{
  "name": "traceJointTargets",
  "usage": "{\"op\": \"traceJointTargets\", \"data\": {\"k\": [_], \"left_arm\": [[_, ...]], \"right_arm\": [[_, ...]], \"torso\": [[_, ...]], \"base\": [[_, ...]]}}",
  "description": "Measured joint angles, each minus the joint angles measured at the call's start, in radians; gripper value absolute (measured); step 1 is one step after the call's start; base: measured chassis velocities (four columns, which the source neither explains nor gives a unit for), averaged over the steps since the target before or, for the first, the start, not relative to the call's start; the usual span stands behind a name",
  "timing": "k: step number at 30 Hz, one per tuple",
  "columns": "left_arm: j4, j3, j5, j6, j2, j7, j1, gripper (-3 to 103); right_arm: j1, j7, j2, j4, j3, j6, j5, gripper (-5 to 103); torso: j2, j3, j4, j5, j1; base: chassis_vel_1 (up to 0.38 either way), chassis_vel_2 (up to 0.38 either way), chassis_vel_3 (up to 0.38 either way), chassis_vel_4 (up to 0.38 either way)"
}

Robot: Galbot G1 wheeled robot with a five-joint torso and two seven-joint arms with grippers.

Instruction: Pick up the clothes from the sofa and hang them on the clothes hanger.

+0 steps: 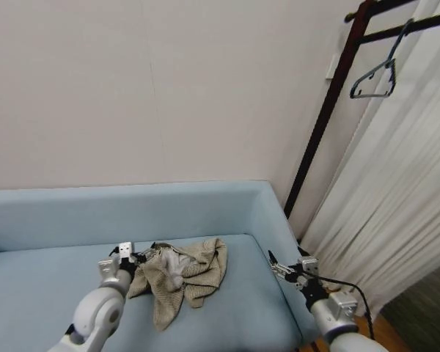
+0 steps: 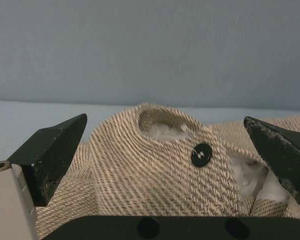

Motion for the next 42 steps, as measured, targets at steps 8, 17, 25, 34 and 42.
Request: {"op": "traceJointTargets", "data": {"k": [8,17,25,34,42], "left_arm": [[0.093,0.081,-0.004,0.01,-0.008,-0.046,-0.064,100],[0.144,0.113,-0.002,0.011,-0.026,-0.038,-0.081,79],[0.15,0.117,0.013,0.01,-0.047,-0.037,-0.06,46],[0.135,0.097,0.035,-0.008,-0.052,-0.039,-0.013,14],[0.1,0.075,0.069,-0.157,0.017,-0.03,0.018,2]], "right_arm": [[0.012,-0.008,-0.011,-0.026,-0.008,0.01,-0.034,100],[0.024,-0.005,-0.012,-0.038,-0.013,0.017,-0.029,100],[0.025,0.002,-0.02,-0.041,-0.01,0.021,-0.024,100],[0.034,0.006,-0.02,-0.05,-0.011,0.027,-0.022,100],[0.101,0.048,-0.062,-0.05,-0.078,0.017,0.057,100]], "torso": [[0.0,0.0,0.0,-0.0001,0.0],[0.0,0.0,0.0,-0.0001,0.0],[0.0,0.0,0.0,-0.0001,0.0],[0.0,0.0,-0.0001,-0.0001,0.0],[0.0,0.0,-0.0001,-0.0005,0.0]], "base": [[0.0,0.0,0.0,0.0],[0.0,0.0,0.0,0.0],[0.0,0.0,0.0,0.0],[0.0,0.0,0.0,0.0],[0.0,0.0,0.0,0.0]]}}
